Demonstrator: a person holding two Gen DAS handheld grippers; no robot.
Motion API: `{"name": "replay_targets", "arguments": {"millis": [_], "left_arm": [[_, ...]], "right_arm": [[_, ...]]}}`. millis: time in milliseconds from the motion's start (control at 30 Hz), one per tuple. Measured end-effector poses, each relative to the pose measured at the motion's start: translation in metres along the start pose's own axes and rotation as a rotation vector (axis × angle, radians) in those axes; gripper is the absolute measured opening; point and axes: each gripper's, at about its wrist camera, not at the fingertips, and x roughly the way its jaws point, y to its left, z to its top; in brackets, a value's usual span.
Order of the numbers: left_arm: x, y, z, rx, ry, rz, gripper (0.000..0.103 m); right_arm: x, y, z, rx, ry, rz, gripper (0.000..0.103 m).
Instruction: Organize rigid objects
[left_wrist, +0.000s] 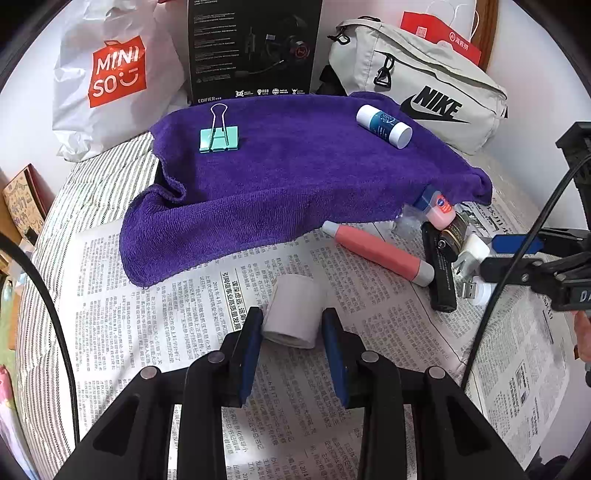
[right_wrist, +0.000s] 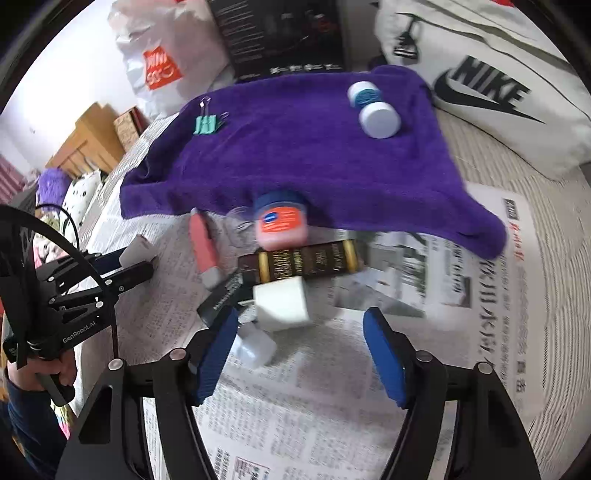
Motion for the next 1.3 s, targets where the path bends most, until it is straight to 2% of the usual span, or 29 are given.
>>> {"name": "replay_targets", "arguments": {"millis": [167,433,533,633,667,800,1033,1300], "left_arm": [[-0.001,0.002,-0.001,-0.007,-0.002,-0.012,0.032],[-0.002,0.004,-0.002,-0.017,-0.007,-0.025,0.032],[-0.002,0.004,-0.002,-0.018,-0.010,-0.024,0.032],[-0.002,0.003,-0.002,-0.020,-0.009,-0.022,0.032],[-0.002,0.003,-0.002,-0.017,-0.008,-0.021,0.032],[-0.002,0.002,-0.002,-0.018,-0.008,-0.023,0.032],[-0.002,0.003,-0.003,-0.027,-0.010,-0.021,0.032],[-0.001,0.005,-0.002,-0.046,-0.007,-0.030,0.032]], "right_arm": [[0.013,0.009,0.004,-0.043,0.013,-0.038,0.064],[0.020,0.020,0.001,-0.122,0.034,-0.080,0.063],[0.020,0.021,-0.002,-0.133,0.013,-0.101,0.062],[0.019,0.017,0.000,-0.108,-0.006,-0.107,0.051],[0.018,0.015,0.001,-0.104,-0.007,-0.107,0.044],[0.011,0.003,0.001,-0.067,-0.006,-0.087,0.044],[0.005,-0.027,-0.003,-0.009,-0.003,-0.129,0.044],[0.003,-0.033,-0.002,-0.004,-0.019,-0.117,0.044]]}}
